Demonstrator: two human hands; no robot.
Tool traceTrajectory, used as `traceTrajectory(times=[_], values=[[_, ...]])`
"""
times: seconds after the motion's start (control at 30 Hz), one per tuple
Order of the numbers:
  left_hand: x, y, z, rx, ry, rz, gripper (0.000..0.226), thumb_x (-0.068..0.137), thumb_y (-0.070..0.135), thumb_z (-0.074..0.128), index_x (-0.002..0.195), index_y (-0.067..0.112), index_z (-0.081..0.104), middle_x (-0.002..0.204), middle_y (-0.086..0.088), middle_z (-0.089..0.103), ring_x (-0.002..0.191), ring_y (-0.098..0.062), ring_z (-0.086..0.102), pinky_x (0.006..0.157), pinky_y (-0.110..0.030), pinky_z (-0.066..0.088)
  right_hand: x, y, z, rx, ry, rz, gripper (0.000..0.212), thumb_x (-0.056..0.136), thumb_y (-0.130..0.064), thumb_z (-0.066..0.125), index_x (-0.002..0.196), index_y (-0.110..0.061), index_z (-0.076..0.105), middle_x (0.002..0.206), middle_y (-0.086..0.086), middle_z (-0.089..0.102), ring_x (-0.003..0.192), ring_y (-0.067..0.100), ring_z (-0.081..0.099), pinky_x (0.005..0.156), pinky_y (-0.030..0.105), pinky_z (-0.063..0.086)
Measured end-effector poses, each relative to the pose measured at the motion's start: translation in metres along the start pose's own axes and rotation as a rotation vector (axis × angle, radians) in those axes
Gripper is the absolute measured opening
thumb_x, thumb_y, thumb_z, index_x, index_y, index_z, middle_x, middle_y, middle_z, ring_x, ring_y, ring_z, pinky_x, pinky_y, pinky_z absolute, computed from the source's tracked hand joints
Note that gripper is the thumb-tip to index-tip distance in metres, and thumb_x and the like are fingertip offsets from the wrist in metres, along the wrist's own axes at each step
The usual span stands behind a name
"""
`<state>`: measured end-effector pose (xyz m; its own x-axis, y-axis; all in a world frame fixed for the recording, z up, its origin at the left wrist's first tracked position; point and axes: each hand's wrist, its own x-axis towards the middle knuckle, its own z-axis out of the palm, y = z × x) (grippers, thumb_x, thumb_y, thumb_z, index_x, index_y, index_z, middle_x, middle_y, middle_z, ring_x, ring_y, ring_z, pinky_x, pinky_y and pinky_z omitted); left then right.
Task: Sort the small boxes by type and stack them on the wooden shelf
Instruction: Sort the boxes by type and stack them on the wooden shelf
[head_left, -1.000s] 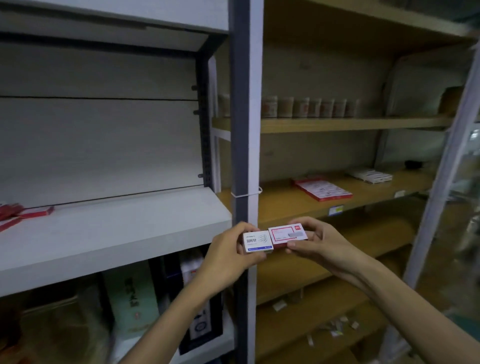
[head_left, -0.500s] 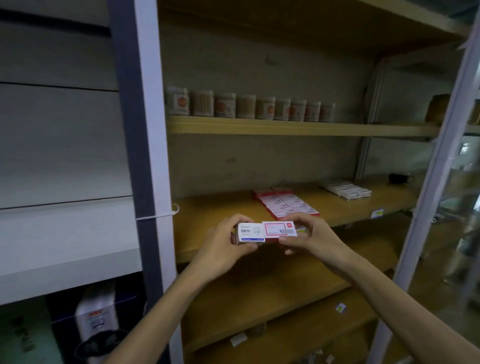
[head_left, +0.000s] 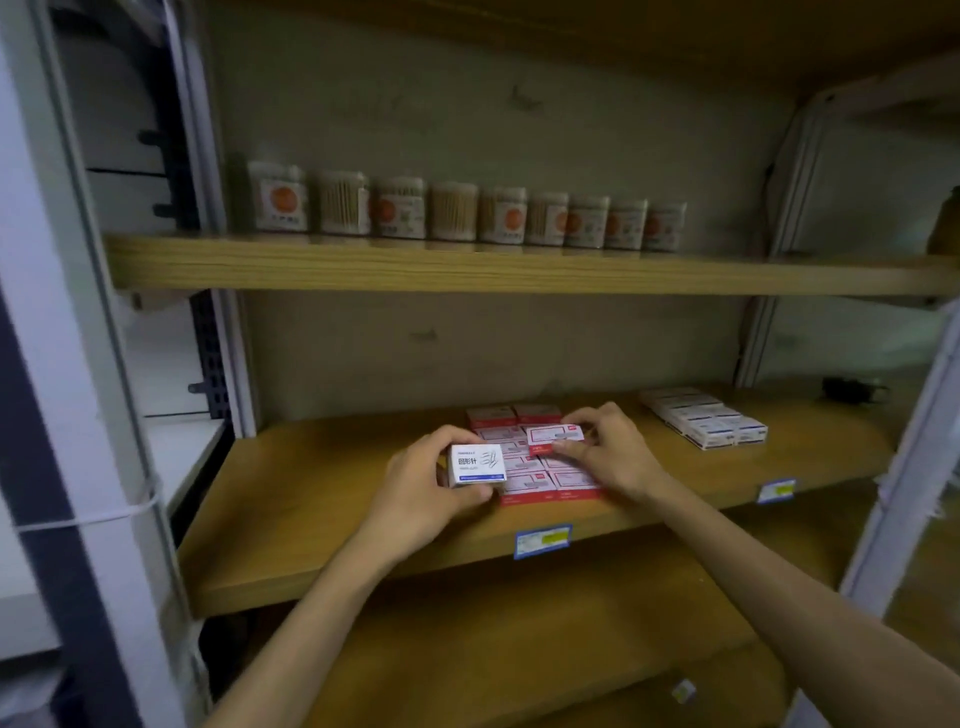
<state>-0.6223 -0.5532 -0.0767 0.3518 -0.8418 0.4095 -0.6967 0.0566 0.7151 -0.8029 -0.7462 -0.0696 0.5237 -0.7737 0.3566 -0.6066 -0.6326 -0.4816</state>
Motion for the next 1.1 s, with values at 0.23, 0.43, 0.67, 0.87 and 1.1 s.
traceTrajectory(times=[0.23, 0.43, 0.67, 0.87, 1.1], values=[[0.017, 0.026, 0.018, 0.019, 0.038, -0.045, 0.042, 0.076, 0.027, 0.086, 0.111, 0.036, 0.063, 0.103, 0.021, 0.065, 0.089, 0.007, 0.059, 0.063, -0.004, 0.044, 0.045, 0.022, 0.012, -0.077, -0.061, -0.06, 0.047, 0.087, -0.055, 0.066, 0.123, -0.023, 0.063, 0.119, 0.001, 0.065, 0.112, 0.02, 0.062, 0.094, 0.042, 0.055], [0.033, 0.049, 0.048, 0.077, 0.068, -0.061, 0.041, 0.075, 0.028, 0.086, 0.109, 0.037, 0.063, 0.097, 0.022, 0.066, 0.083, 0.006, 0.06, 0.06, -0.006, 0.043, 0.061, 0.041, 0.014, -0.054, -0.017, -0.09, 0.039, 0.088, -0.05, 0.07, 0.112, -0.02, 0.068, 0.105, -0.001, 0.069, 0.097, 0.019, 0.065, 0.073, 0.029, 0.047], [0.064, 0.084, 0.102, 0.12, 0.039, -0.047, 0.04, 0.076, 0.039, 0.084, 0.109, 0.041, 0.061, 0.103, 0.02, 0.064, 0.092, 0.004, 0.06, 0.07, -0.015, 0.046, 0.069, 0.089, -0.015, 0.01, -0.051, -0.181, 0.027, 0.086, -0.045, 0.068, 0.107, -0.027, 0.07, 0.106, -0.003, 0.073, 0.104, 0.018, 0.067, 0.087, 0.037, 0.055], [0.087, 0.116, 0.18, 0.188, -0.048, -0.042, 0.042, 0.08, 0.048, 0.078, 0.118, 0.043, 0.062, 0.109, 0.011, 0.052, 0.1, -0.006, 0.051, 0.078, -0.024, 0.043, 0.074, 0.167, -0.075, 0.118, 0.001, -0.163, 0.018, 0.094, -0.02, 0.064, 0.11, -0.024, 0.071, 0.109, -0.005, 0.07, 0.102, 0.011, 0.063, 0.092, 0.03, 0.05], [0.115, 0.156, 0.278, 0.233, -0.091, -0.099, 0.058, 0.081, 0.051, 0.075, 0.134, 0.035, 0.058, 0.118, 0.006, 0.045, 0.112, -0.014, 0.046, 0.092, -0.031, 0.039, 0.072, 0.244, -0.117, 0.086, 0.068, -0.123, 0.025, 0.093, -0.014, 0.063, 0.117, -0.023, 0.068, 0.114, 0.0, 0.061, 0.112, 0.019, 0.058, 0.1, 0.036, 0.046]])
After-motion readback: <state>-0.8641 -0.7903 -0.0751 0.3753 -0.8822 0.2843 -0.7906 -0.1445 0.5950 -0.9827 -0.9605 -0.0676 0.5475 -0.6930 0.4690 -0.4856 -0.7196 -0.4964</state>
